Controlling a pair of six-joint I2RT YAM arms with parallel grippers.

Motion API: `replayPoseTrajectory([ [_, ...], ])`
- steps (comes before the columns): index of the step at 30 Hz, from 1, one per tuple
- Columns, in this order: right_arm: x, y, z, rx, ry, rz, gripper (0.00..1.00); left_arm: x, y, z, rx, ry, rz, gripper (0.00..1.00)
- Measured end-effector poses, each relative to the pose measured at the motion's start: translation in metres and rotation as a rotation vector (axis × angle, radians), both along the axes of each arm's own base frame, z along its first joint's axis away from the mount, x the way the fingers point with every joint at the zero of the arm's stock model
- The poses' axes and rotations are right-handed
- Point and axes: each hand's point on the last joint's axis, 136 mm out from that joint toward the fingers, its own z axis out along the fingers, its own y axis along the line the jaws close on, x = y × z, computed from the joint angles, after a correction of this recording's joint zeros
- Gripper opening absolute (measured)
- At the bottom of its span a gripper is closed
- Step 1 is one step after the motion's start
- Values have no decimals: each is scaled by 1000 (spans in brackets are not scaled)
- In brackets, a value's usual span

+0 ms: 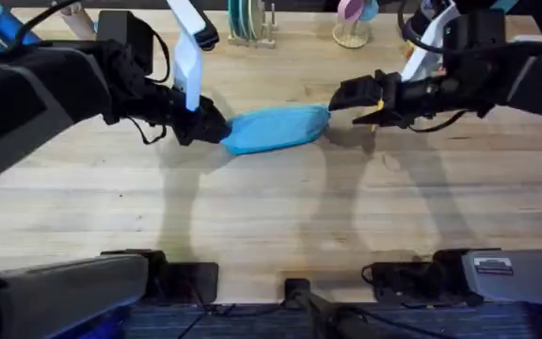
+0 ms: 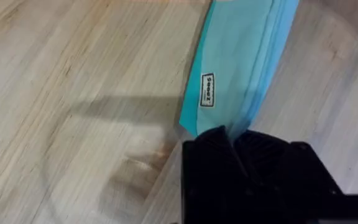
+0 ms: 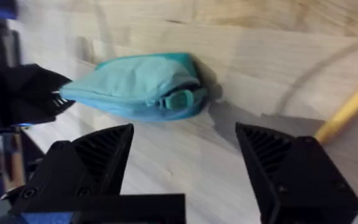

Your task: Unzip the bag, pick up the pens from the table one at a time and place them inside, then zip the bag closed.

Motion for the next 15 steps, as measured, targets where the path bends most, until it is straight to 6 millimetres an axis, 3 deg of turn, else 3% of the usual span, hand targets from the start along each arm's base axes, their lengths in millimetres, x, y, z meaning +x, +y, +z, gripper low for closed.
replayPoseTrajectory([
  [15, 6, 29, -12, 99, 59, 25, 994, 0, 0, 0, 0, 1, 0, 42],
])
